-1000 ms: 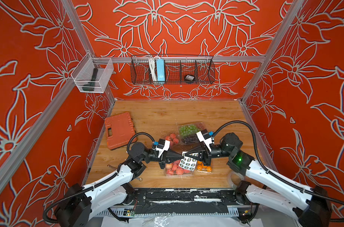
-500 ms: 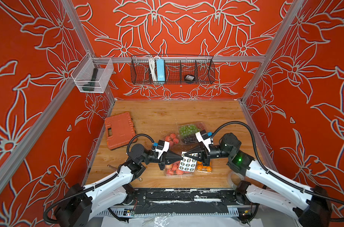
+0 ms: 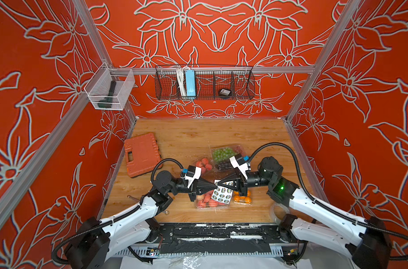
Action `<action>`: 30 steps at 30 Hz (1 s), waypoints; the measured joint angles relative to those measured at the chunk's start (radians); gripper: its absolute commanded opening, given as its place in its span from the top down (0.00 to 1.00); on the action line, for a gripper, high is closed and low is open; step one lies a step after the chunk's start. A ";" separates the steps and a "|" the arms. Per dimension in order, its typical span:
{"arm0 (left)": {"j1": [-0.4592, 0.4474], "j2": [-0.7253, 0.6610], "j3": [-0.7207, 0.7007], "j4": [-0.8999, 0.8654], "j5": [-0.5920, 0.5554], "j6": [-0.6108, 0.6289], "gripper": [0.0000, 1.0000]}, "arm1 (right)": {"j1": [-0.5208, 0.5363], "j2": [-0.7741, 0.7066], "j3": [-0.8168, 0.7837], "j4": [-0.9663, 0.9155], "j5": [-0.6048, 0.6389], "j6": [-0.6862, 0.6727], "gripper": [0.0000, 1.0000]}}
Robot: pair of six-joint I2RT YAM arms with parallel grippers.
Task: Label fruit boxes
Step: Adjust the label sticker.
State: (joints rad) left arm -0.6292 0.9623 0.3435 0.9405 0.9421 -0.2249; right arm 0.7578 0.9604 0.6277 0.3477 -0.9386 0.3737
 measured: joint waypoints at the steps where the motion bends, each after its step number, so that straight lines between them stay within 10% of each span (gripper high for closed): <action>1: 0.000 0.002 0.000 0.004 -0.001 0.000 1.00 | -0.001 -0.002 0.000 0.000 -0.002 0.001 1.00; 30: 0.015 -0.001 0.000 -0.027 -0.030 -0.002 1.00 | -0.001 -0.011 0.000 -0.002 -0.010 0.001 1.00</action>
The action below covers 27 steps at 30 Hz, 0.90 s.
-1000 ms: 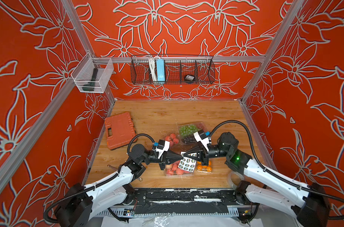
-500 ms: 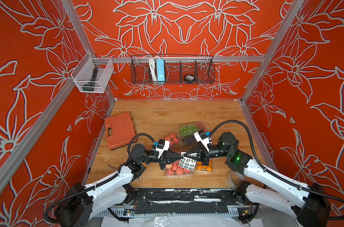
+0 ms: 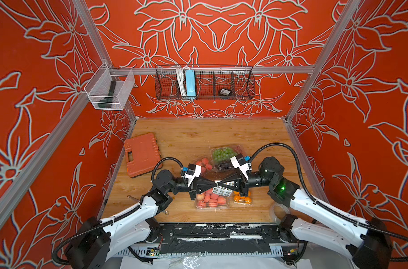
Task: Label fruit boxes
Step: Adjust the label sticker.
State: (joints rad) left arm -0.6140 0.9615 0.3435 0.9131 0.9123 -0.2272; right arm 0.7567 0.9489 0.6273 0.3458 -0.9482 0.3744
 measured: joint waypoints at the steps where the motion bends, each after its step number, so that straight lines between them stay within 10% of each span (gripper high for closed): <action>1: 0.000 0.000 0.000 0.001 -0.001 0.000 1.00 | 0.000 -0.001 0.000 -0.001 0.001 0.000 1.00; 27: 0.001 -0.010 0.000 -0.011 -0.003 0.003 0.74 | 0.000 0.029 0.000 -0.010 0.040 -0.003 1.00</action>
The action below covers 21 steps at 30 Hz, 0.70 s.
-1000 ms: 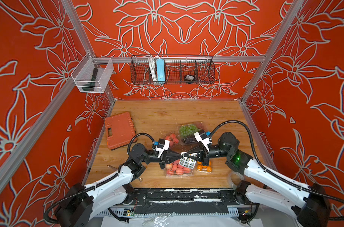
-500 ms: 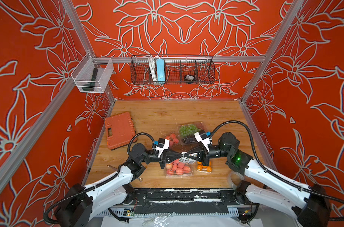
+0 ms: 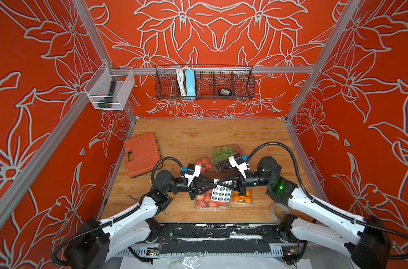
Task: Label fruit boxes
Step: Adjust the label sticker.
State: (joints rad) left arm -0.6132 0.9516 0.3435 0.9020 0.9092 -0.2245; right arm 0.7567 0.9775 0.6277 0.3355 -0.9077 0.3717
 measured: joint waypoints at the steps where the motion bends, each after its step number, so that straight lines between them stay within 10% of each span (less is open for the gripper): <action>1: 0.000 0.000 0.000 0.000 0.000 0.000 0.70 | 0.000 0.000 0.000 -0.002 0.004 0.000 1.00; 11: 0.000 0.000 0.000 -0.003 -0.006 0.023 0.18 | 0.000 -0.013 0.000 -0.010 0.029 0.000 1.00; 21: -0.036 0.074 0.008 -0.058 0.032 0.113 0.64 | 0.000 -0.024 0.000 -0.009 0.029 0.003 1.00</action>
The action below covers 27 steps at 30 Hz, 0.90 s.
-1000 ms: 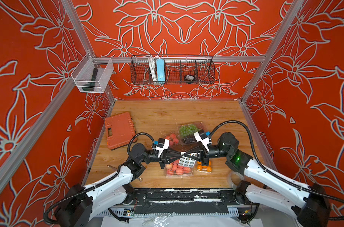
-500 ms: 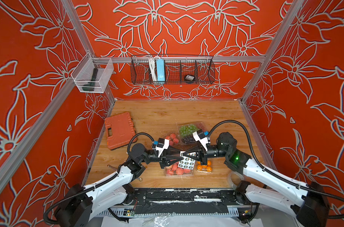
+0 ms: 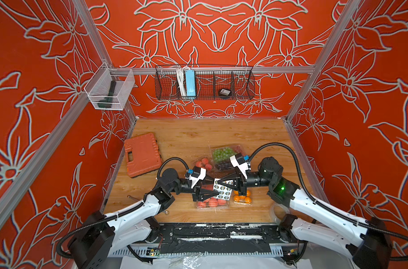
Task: Label fruit boxes
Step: Adjust the label sticker.
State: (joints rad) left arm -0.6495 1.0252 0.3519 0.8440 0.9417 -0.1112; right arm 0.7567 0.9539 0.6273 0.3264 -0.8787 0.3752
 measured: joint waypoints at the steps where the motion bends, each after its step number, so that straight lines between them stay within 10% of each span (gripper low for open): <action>1: -0.002 0.000 0.000 -0.001 0.000 0.006 0.69 | 0.000 0.000 0.000 0.000 0.000 0.000 1.00; 6: -0.005 -0.005 0.001 -0.004 -0.004 0.009 1.00 | 0.000 0.007 0.000 0.000 -0.002 0.000 1.00; 10: -0.005 -0.005 0.002 -0.013 -0.006 0.011 1.00 | 0.000 0.022 0.001 -0.003 0.000 -0.001 0.97; 14: -0.005 -0.010 0.002 -0.020 -0.018 0.011 1.00 | 0.000 0.016 0.018 -0.069 0.054 -0.029 0.56; 19: -0.005 -0.058 0.002 -0.027 -0.062 0.008 1.00 | 0.005 -0.080 0.032 -0.186 0.267 -0.103 0.36; 27: -0.005 -0.061 0.061 -0.124 -0.197 -0.025 1.00 | 0.143 -0.191 0.060 -0.294 0.644 -0.302 0.48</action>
State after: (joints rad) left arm -0.6548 0.9646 0.4126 0.7204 0.7448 -0.1360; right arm 0.9001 0.7631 0.6876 0.0319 -0.2348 0.0734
